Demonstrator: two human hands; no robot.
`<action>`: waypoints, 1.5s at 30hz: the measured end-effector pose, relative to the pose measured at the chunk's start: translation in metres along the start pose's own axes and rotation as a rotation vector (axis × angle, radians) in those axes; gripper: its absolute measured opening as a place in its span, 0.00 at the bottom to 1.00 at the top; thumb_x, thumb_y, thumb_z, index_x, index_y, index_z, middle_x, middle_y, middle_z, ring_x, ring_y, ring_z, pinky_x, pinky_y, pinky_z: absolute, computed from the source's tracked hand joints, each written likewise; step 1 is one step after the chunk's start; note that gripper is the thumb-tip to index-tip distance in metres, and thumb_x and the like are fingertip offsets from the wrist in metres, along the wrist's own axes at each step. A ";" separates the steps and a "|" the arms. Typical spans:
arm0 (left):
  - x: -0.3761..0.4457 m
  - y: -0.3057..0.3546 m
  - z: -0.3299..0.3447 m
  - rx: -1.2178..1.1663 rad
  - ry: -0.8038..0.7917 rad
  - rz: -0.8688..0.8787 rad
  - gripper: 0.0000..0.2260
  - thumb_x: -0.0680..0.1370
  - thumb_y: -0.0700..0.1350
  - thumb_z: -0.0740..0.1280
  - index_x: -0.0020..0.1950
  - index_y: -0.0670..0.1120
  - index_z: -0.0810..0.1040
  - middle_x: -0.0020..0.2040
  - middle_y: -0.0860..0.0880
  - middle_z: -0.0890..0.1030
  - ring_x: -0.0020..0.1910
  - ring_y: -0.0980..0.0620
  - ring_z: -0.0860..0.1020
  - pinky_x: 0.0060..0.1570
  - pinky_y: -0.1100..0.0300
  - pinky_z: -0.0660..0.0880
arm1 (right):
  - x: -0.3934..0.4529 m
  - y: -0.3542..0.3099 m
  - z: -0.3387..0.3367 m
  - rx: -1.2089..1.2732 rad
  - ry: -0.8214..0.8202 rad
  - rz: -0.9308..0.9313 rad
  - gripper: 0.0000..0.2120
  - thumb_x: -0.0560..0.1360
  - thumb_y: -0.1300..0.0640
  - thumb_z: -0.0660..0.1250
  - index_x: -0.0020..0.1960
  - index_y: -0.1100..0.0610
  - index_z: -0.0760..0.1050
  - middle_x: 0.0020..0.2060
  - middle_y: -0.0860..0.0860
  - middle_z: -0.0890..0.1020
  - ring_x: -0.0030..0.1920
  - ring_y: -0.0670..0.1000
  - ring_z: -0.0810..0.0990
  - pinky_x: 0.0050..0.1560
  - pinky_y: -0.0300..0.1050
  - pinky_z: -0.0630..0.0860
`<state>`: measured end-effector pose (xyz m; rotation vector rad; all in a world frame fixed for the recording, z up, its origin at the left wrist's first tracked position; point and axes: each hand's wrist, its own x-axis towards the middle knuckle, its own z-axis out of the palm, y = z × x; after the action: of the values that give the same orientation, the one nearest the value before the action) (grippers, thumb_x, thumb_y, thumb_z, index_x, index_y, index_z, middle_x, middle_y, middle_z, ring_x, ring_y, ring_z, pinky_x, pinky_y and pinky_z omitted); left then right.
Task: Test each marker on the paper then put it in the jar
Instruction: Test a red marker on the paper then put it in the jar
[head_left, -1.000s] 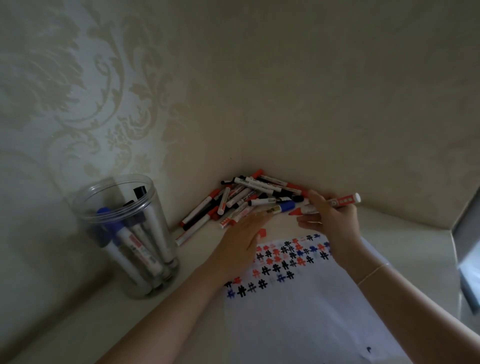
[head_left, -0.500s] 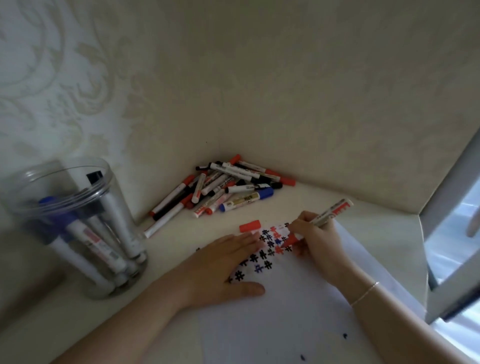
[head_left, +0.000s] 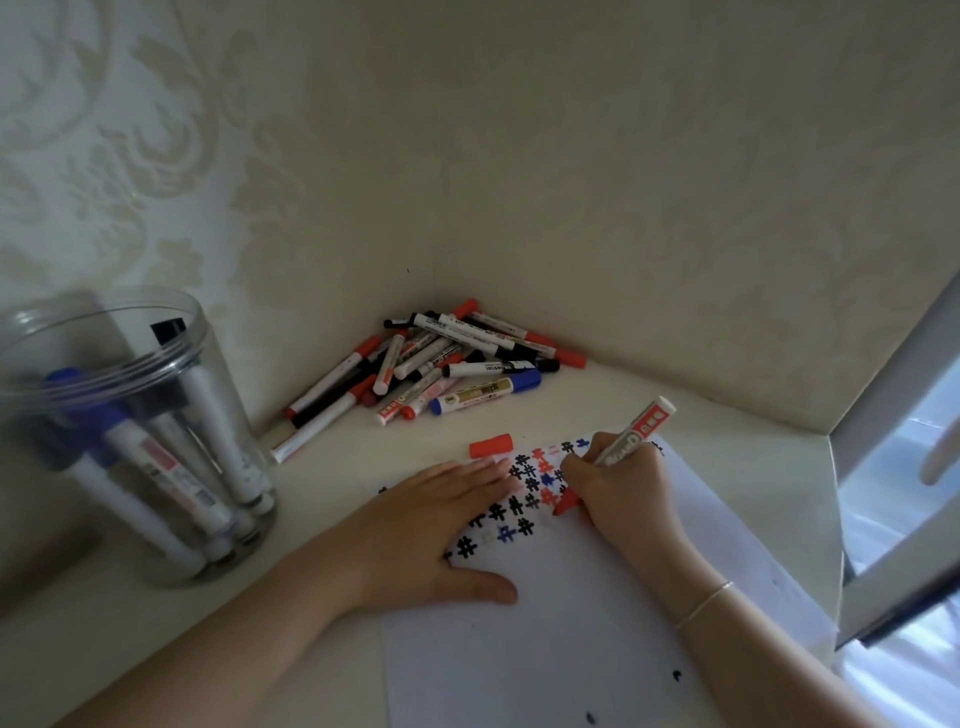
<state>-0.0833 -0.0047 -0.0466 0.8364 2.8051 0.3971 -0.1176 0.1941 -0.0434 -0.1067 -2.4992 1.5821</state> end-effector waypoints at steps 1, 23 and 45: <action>0.000 0.000 0.000 -0.002 0.000 -0.001 0.40 0.70 0.74 0.57 0.76 0.64 0.43 0.75 0.66 0.39 0.68 0.73 0.33 0.64 0.73 0.31 | 0.001 0.001 0.001 -0.021 0.010 0.000 0.11 0.69 0.66 0.66 0.30 0.61 0.68 0.23 0.56 0.74 0.20 0.47 0.68 0.20 0.35 0.64; 0.001 -0.001 0.001 0.007 0.018 0.008 0.40 0.70 0.73 0.58 0.77 0.63 0.44 0.75 0.66 0.39 0.70 0.71 0.35 0.65 0.72 0.31 | 0.002 0.005 0.000 -0.027 -0.002 -0.031 0.11 0.67 0.67 0.66 0.30 0.65 0.66 0.23 0.58 0.69 0.24 0.50 0.66 0.23 0.38 0.62; 0.029 0.004 -0.013 -0.100 0.448 -0.233 0.26 0.78 0.59 0.61 0.73 0.51 0.66 0.69 0.55 0.68 0.62 0.58 0.71 0.64 0.58 0.70 | 0.009 0.003 -0.011 0.873 -0.037 0.085 0.04 0.74 0.62 0.67 0.43 0.60 0.81 0.39 0.55 0.84 0.39 0.52 0.81 0.44 0.41 0.80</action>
<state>-0.1078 0.0123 -0.0363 0.4317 3.2033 0.7601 -0.1245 0.2064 -0.0404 -0.0581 -1.6227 2.5473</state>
